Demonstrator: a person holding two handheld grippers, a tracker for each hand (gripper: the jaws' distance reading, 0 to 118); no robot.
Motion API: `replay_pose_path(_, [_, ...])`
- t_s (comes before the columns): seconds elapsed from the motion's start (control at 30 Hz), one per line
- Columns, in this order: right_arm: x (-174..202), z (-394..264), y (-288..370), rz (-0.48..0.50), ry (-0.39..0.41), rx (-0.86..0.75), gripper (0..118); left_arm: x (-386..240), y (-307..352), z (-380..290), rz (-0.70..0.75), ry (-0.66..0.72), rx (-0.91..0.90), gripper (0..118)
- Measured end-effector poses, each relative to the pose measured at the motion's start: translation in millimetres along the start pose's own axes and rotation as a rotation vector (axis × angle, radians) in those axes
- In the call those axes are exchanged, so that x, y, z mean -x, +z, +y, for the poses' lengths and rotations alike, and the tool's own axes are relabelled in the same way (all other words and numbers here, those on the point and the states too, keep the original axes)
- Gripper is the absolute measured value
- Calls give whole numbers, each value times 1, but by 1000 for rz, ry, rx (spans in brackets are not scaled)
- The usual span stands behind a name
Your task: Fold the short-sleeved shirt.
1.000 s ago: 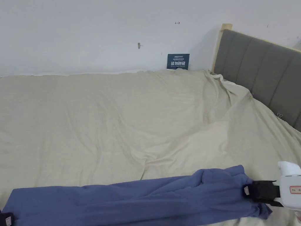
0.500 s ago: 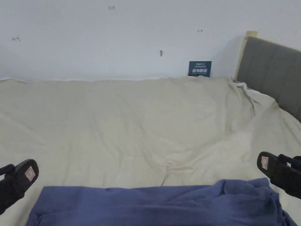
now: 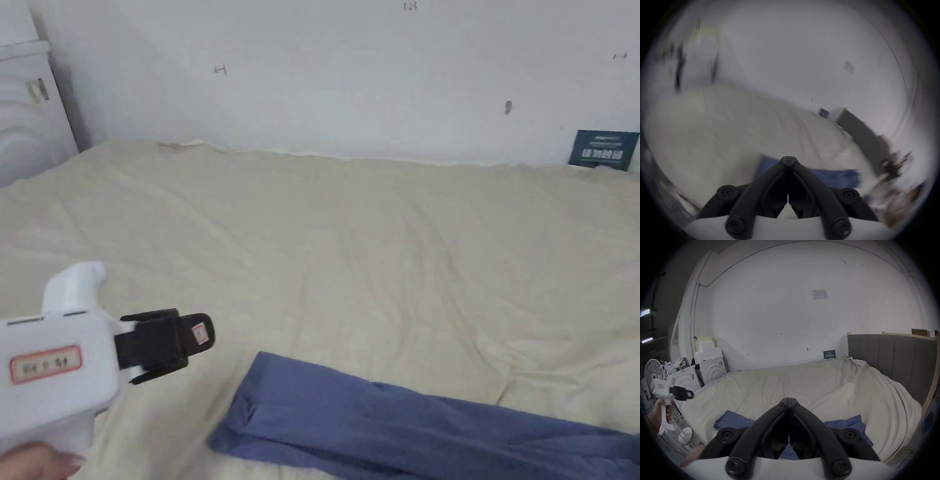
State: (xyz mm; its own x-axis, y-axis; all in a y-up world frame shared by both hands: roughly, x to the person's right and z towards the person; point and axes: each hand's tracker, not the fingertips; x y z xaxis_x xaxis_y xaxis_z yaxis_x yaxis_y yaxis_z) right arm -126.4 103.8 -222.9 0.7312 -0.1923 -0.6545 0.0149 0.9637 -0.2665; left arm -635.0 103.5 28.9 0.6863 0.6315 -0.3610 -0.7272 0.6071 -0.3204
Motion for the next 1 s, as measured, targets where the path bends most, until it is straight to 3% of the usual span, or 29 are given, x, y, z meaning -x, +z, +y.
replay_pose_path(0.03, [-1,-1,-3,5,-8,12,0,28,-20,11,-145,139,102,0])
replay_pose_path(0.07, [3,-3,-5,6,-9,25,0,51,-43,14,-179,213,203,0])
replay_pose_path(0.13, [7,-6,-10,4,-4,56,0,87,-81,17,-66,231,273,0])
replay_pose_path(0.2, [10,-9,-13,0,3,92,0,113,-105,19,21,261,307,16])
replay_pose_path(0.23, [12,-10,-15,3,3,106,0,121,-118,14,7,273,323,16])
replay_pose_path(0.27, [13,-12,-17,4,4,123,0,131,-128,13,-5,276,318,48])
replay_pose_path(0.3, [15,-14,-19,1,9,140,0,139,-138,12,-19,279,329,91])
replay_pose_path(0.33, [17,-15,-22,1,15,161,0,145,-147,10,-68,289,350,110])
replay_pose_path(0.37, [17,-14,-29,5,23,185,0,148,-154,7,-132,304,359,115])
replay_pose_path(0.47, [25,-15,-40,1,52,221,0,158,-173,10,-326,369,393,115])
replay_pose_path(0.57, [30,-17,-51,22,58,243,0,178,-196,14,-396,479,415,115])
replay_pose_path(0.63, [35,-20,-59,40,58,267,0,174,-208,13,-462,477,447,115])
replay_pose_path(0.7, [41,-23,-68,44,72,292,0,170,-218,14,-473,371,567,114])
replay_pose_path(0.77, [47,-25,-74,59,82,311,0,160,-215,16,-419,312,567,114])
replay_pose_path(0.87, [56,-27,-80,91,104,322,0,151,-213,17,-347,359,570,112])
replay_pose_path(0.9, [55,-24,-86,100,111,327,0,142,-211,13,-346,354,573,106])
replay_pose_path(0.93, [58,-25,-87,112,118,331,0,136,-210,13,-327,322,586,94])
replay_pose_path(0.97, [61,-26,-87,123,124,333,0,132,-208,13,-271,256,583,67])
replay_pose_path(1.0, [63,-26,-88,131,128,333,0,131,-206,14,-222,205,580,7])
